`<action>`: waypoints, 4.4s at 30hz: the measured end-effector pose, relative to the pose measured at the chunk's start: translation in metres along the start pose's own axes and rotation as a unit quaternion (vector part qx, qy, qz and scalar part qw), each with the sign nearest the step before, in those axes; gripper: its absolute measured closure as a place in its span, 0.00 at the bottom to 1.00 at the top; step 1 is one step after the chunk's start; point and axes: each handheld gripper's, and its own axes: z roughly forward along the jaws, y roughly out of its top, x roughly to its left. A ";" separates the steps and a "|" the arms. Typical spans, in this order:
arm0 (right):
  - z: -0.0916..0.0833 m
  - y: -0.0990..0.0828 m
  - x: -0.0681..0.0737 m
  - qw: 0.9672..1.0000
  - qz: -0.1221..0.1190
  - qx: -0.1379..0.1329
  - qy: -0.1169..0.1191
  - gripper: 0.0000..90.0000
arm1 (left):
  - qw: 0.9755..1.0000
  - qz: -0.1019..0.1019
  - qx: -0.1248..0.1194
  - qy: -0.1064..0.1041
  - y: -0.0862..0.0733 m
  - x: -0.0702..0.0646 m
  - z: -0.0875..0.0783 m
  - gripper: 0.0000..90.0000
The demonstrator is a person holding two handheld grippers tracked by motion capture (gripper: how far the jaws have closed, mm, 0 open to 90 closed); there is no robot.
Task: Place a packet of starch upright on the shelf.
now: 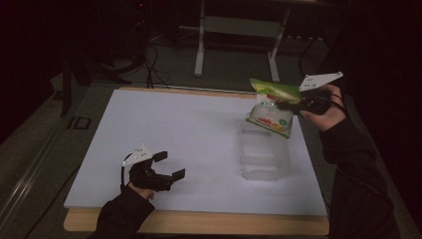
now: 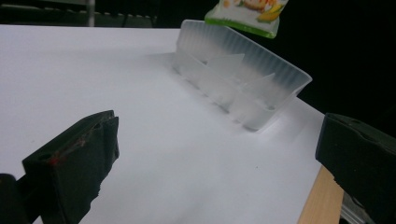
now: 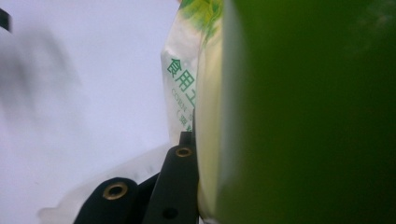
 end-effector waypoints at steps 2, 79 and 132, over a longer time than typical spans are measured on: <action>0.009 0.002 -0.004 1.000 -0.002 0.010 0.005 0.92 | 1.000 0.000 0.003 0.004 -0.003 0.002 -0.001 0.00; 0.001 -0.072 0.066 0.973 0.210 -0.085 -0.052 0.34 | 0.999 0.051 0.013 0.009 -0.012 0.003 -0.003 0.00; 0.023 -0.140 0.220 0.978 0.126 -0.128 -0.102 0.13 | 0.996 0.076 0.036 -0.035 -0.018 -0.011 0.009 0.00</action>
